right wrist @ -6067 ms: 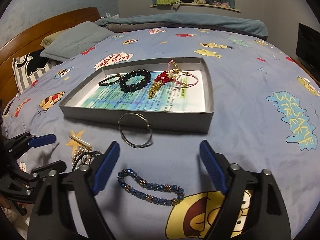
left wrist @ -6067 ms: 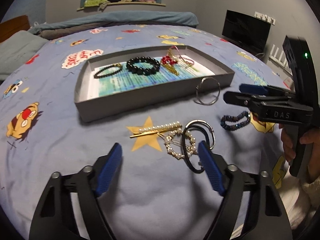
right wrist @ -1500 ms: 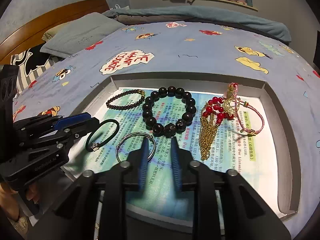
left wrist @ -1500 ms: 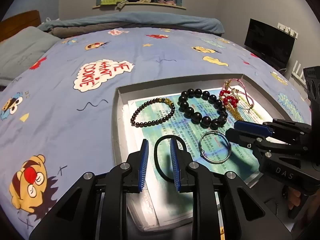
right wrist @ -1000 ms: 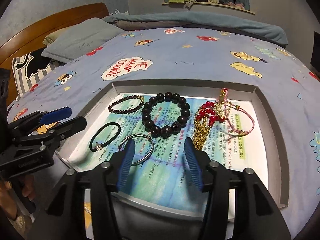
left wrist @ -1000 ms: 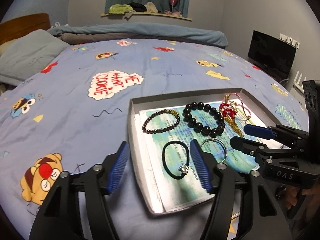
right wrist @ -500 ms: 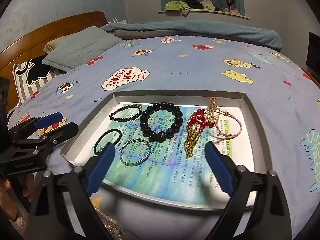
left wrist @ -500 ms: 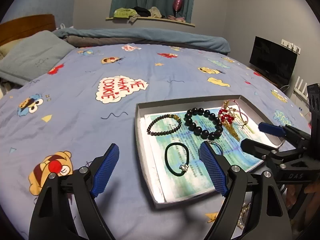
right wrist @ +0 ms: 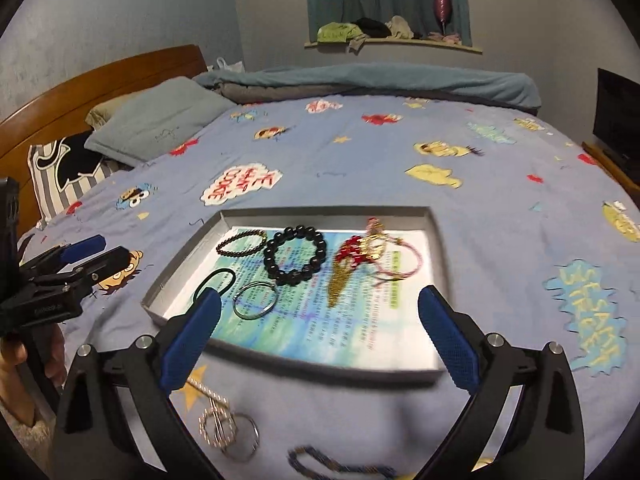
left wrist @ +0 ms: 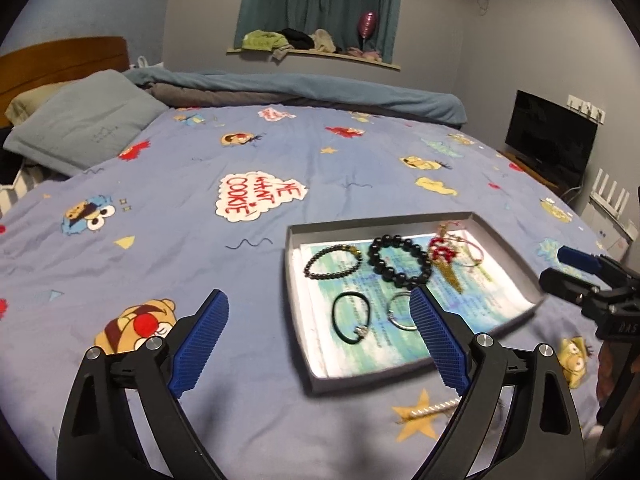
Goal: Organize jewelry
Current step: 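Withdraw both open tools from the tray toward the remaining jewelry, then grasp the pearl circle hair clip with the left tool while the right tool grasps the blue bead bracelet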
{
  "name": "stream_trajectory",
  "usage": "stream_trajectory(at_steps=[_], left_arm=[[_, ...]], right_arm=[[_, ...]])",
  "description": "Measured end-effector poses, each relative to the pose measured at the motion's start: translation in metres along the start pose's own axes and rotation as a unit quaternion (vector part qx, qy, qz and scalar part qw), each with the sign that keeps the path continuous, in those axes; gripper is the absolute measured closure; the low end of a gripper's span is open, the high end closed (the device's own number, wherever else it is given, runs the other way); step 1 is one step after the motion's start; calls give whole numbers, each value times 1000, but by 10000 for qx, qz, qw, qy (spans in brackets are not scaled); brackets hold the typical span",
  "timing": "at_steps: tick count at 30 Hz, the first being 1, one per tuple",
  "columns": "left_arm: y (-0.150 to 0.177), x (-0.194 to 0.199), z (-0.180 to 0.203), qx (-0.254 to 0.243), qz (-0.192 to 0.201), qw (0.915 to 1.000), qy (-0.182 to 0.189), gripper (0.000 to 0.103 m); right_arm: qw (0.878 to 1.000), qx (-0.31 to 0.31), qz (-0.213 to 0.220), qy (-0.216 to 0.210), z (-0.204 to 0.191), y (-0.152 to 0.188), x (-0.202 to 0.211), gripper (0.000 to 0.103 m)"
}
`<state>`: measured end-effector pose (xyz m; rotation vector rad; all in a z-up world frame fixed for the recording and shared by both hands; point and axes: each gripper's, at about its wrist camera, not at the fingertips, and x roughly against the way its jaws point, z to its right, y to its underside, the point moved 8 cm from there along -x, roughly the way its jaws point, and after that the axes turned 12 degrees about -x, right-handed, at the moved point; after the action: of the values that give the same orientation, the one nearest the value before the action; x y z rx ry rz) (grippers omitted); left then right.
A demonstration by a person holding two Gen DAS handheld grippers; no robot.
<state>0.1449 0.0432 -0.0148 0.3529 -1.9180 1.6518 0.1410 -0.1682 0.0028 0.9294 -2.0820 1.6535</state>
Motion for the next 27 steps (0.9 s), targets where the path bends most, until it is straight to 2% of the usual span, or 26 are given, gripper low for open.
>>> stream_trajectory(at_steps=[6,11,18,27], left_arm=[[7,22,24,-247,-90,9996,96,10],[28,31,46,-343,-256,9987,290,10],[68,25,77,-385,-558,9953,689,10],[93,3,98,-591,-818,9919,776,10]], right_arm=[[9998,32,102,193,23,2,33,6],[9995,32,4,308,41,22,48,6],[9986,-172,-295,399,63,62,45,6],[9958,-662,-470,427,90,97,28,6]])
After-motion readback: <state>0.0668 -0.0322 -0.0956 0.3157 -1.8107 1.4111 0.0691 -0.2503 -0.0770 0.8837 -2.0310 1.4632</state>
